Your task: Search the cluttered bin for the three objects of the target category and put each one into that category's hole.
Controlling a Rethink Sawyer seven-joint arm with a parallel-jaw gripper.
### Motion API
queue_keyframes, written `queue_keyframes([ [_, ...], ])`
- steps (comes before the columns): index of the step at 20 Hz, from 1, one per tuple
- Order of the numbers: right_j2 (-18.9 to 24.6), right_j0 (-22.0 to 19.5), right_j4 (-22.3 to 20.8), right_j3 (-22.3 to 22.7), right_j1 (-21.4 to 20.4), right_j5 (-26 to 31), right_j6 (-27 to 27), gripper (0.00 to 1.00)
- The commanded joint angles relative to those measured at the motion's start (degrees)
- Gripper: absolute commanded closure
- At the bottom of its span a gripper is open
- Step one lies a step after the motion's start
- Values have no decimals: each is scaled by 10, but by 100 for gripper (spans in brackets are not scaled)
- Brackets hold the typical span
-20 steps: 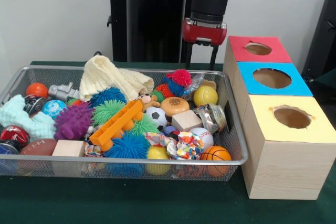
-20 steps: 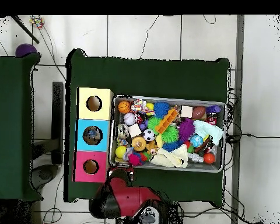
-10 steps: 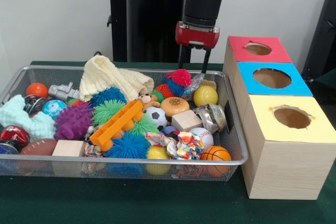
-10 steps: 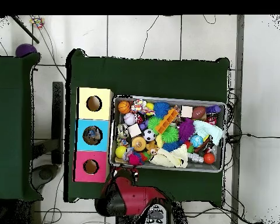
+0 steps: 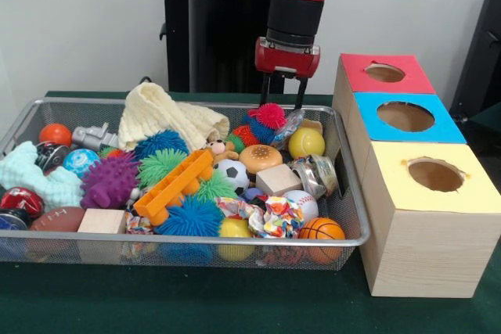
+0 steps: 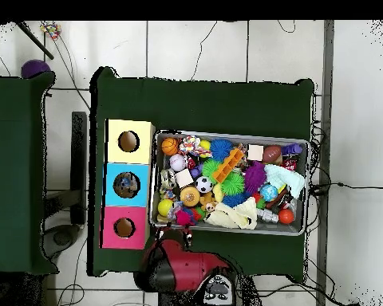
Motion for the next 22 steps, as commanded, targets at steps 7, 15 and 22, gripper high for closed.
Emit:
queue_keyframes([
  [7, 11, 38, 55, -95, 42, 34, 79, 0],
  [15, 17, 36, 41, -69, 37, 11, 82, 0],
  [22, 30, 15, 25, -53, 13, 29, 76, 0],
])
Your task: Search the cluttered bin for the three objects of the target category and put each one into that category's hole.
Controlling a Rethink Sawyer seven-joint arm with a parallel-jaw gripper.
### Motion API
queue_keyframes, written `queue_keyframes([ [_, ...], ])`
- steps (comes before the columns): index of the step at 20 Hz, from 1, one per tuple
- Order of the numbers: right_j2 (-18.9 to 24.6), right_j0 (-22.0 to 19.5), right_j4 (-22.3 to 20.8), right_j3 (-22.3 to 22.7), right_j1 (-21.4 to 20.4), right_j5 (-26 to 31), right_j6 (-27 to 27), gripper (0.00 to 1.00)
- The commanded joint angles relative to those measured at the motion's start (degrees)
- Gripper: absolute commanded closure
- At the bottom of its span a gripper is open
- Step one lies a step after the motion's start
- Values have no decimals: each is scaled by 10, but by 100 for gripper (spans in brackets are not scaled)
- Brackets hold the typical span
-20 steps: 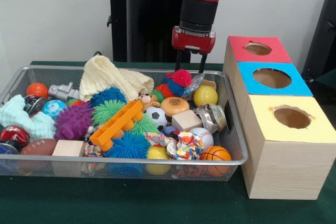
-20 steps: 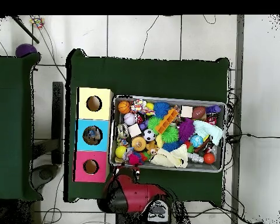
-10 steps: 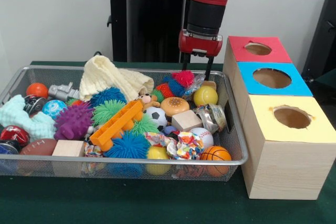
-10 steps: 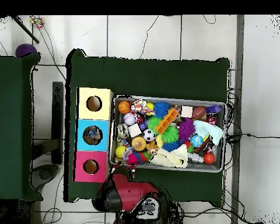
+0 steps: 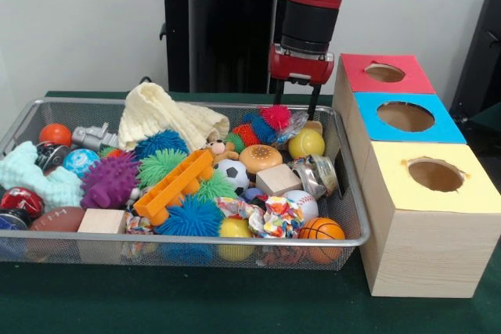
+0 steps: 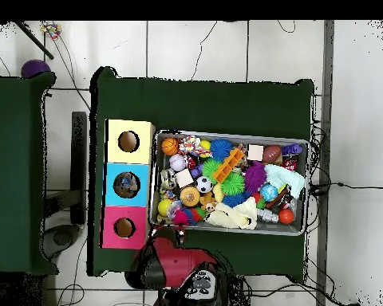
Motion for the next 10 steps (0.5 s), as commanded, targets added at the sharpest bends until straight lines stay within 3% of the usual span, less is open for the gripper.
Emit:
queue_keyframes([
  [1, 40, -29, 5, -37, -9, 36, 74, 0],
  [10, 38, -53, 21, -73, -16, 78, 60, 0],
])
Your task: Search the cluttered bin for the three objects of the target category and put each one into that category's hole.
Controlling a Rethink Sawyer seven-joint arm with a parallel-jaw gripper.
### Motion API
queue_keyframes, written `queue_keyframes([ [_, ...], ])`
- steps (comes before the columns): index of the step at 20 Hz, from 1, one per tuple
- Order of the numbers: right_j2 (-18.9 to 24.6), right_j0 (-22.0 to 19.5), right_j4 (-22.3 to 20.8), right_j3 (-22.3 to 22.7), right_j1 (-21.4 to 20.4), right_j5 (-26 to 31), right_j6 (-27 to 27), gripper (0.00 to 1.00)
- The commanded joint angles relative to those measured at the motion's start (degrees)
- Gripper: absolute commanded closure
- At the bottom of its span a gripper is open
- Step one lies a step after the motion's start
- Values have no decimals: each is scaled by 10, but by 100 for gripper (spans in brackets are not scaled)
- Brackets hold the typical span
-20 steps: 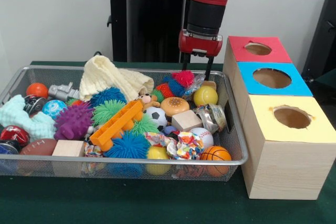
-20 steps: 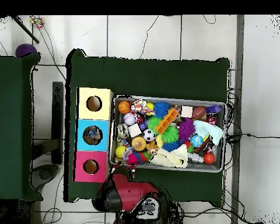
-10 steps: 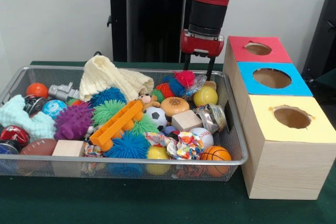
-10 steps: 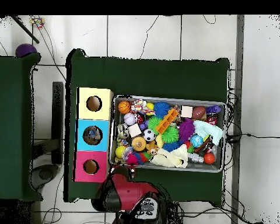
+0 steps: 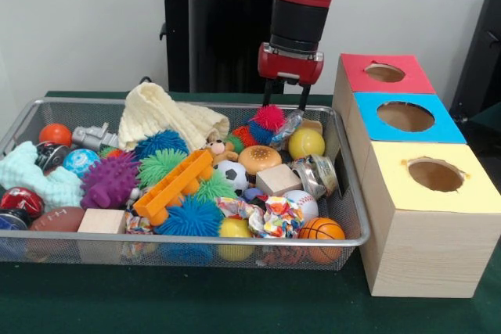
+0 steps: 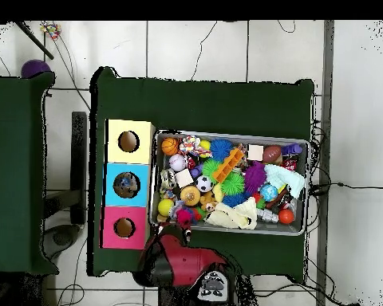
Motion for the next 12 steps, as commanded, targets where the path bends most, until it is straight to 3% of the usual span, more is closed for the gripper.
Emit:
queue_keyframes([
  [1, 33, -20, 24, -70, -4, 67, 64, 0],
  [12, 11, 2, 75, -120, 24, 92, 82, 0],
])
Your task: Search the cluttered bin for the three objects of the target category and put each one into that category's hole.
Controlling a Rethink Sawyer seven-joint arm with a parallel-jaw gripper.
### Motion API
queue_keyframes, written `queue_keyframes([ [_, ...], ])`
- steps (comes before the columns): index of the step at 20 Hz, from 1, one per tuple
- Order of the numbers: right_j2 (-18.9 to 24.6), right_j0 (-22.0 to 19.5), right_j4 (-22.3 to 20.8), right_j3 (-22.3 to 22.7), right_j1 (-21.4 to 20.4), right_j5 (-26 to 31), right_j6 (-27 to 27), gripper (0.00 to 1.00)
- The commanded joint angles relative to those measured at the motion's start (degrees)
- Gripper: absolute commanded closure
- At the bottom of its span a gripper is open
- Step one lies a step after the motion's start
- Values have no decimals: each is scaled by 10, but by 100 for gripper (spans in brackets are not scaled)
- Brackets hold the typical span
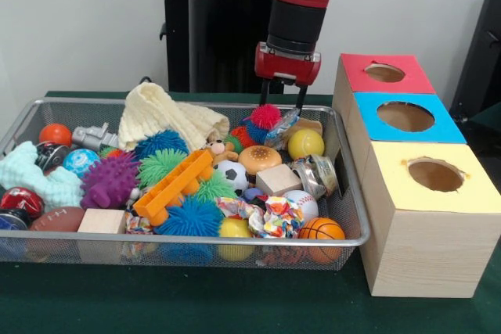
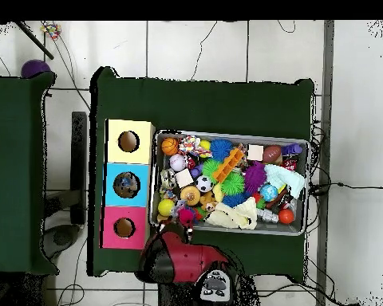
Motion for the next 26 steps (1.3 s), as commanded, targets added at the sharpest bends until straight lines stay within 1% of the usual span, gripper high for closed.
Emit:
queue_keyframes([
  [1, 5, 5, 71, -114, 31, 63, 84, 0],
  [6, 0, 18, 100, -143, 52, 66, 87, 0],
  [9, 16, 17, 103, -156, 52, 81, 78, 0],
  [16, 70, -24, 64, -162, 52, 74, 53, 0],
  [19, 71, -30, 56, -171, 56, 84, 40, 0],
  [23, 72, -38, 47, -180, 61, 82, 34, 0],
  [26, 80, -52, 36, -176, 54, 81, 30, 0],
])
